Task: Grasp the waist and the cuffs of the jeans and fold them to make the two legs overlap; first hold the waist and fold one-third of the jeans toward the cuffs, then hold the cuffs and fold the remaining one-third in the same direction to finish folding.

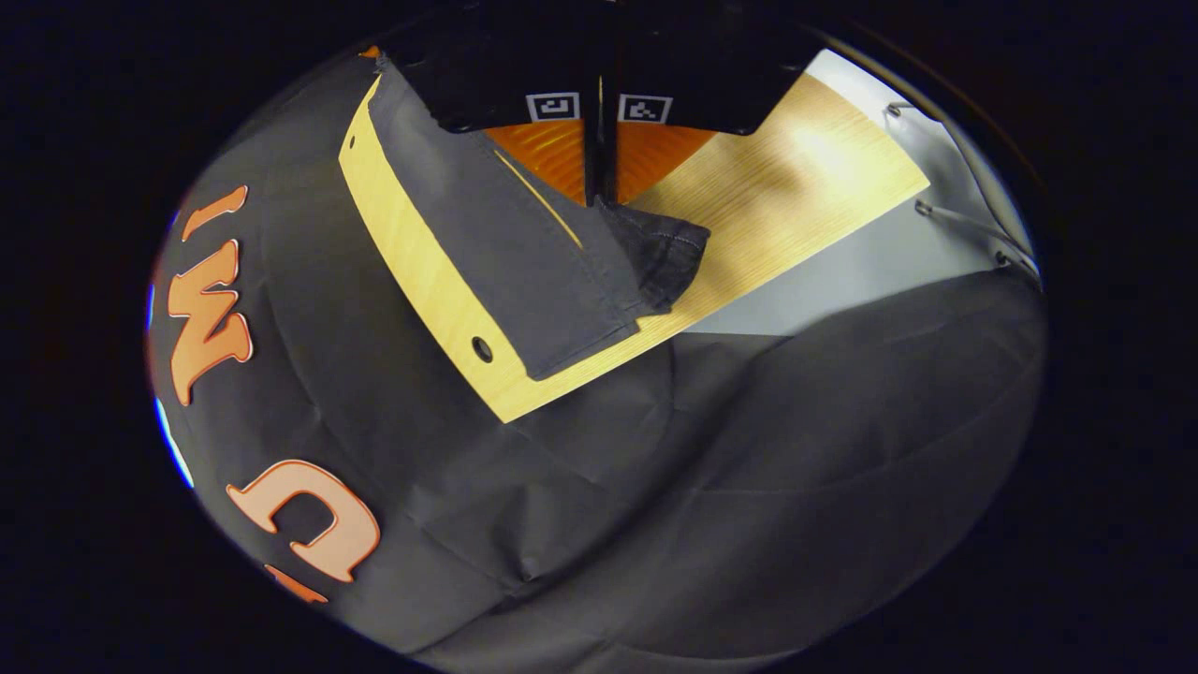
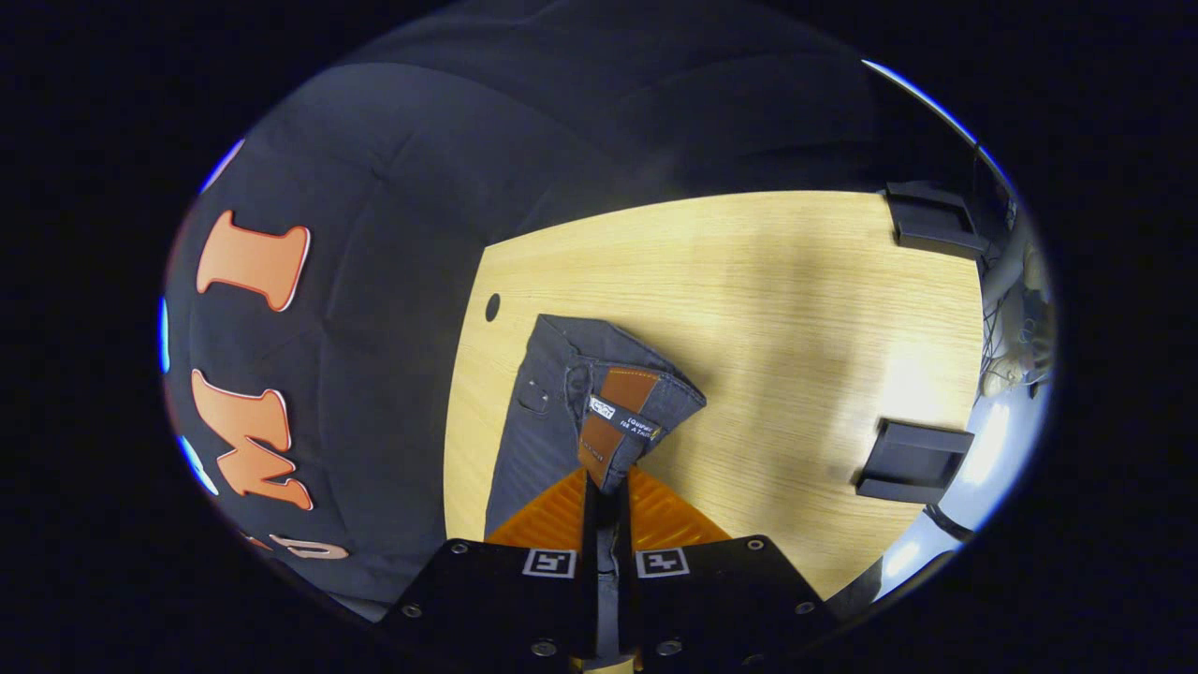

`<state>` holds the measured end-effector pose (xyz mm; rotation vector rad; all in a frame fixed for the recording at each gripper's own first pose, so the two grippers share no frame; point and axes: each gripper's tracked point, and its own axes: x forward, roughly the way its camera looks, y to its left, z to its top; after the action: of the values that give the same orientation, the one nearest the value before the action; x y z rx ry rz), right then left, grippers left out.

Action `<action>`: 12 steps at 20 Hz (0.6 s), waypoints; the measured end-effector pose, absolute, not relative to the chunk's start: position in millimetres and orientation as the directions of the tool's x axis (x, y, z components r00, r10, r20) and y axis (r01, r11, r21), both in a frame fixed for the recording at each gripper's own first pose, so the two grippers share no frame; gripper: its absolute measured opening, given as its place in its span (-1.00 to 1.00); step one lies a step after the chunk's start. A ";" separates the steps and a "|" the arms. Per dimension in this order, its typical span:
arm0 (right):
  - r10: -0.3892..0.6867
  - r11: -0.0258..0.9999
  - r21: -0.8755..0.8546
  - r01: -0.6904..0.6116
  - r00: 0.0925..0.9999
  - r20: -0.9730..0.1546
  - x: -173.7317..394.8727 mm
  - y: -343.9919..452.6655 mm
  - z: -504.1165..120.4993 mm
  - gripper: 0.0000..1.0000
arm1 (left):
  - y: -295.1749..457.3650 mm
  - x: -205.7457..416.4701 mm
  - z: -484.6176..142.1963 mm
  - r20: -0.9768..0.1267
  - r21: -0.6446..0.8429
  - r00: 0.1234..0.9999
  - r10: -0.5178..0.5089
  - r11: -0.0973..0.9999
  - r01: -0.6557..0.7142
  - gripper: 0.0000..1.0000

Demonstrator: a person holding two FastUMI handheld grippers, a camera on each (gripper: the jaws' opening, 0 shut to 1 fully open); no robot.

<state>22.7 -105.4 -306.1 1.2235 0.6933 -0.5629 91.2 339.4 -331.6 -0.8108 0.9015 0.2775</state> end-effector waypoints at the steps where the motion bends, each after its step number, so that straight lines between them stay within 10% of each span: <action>1: -0.034 0.254 0.636 0.729 0.663 -0.747 23.0 -104.4 -301.7 -0.82 | 341.0 98.9 -327.7 -0.776 -0.519 0.618 -0.124 0.683 -0.514 -0.99; 12: -0.092 0.174 0.625 0.761 0.645 -0.759 40.7 -103.0 -272.9 -0.82 | 366.4 155.9 -314.1 -0.752 -0.559 0.637 -0.169 0.676 -0.481 -0.99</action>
<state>40.7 -103.0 -272.9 1.2603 0.6538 -0.6694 155.9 366.4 -314.1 -0.8345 0.8859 0.2034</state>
